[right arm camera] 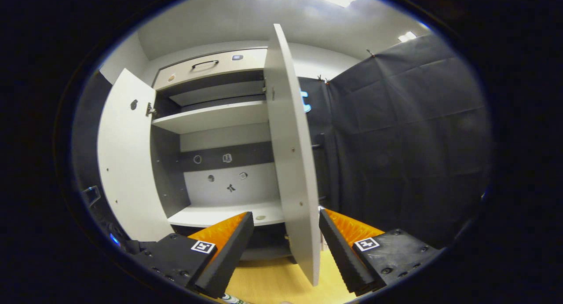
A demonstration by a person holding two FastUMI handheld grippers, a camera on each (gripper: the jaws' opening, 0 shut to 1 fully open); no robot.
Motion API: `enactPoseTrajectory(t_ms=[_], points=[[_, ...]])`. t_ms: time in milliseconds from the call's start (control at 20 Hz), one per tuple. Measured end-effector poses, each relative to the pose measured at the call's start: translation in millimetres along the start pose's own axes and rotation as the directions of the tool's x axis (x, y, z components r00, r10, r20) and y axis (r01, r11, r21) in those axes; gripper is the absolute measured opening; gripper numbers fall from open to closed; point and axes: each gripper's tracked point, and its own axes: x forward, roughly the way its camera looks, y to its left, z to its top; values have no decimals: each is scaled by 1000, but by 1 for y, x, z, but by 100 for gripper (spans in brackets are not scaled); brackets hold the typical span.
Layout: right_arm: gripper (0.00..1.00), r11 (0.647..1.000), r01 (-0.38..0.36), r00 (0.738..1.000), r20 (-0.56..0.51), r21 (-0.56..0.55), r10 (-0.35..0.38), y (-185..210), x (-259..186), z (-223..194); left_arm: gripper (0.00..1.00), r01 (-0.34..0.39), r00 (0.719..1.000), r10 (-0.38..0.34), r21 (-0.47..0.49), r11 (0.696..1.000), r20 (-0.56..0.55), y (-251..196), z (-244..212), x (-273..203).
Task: Grasp the bottle in the cabinet with the left hand and place it on the coaster, then close the right door with the right hand and the left door with the left hand.
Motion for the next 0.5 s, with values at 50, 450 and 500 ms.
enactPoseTrajectory(t_ms=[50,450,500], points=[[98,999,24,1000,4,-32,-24,-11,0,3,97,12,1000,-12,-17,1000,-7,1,1,1],[98,994,35,999,36,-106,-31,-65,42,28,97,-145,989,145,1,989,-9,29,36,-5],[98,995,6,999,37,-105,-2,-64,50,29,97,-183,983,183,9,983,-7,32,39,-7]])
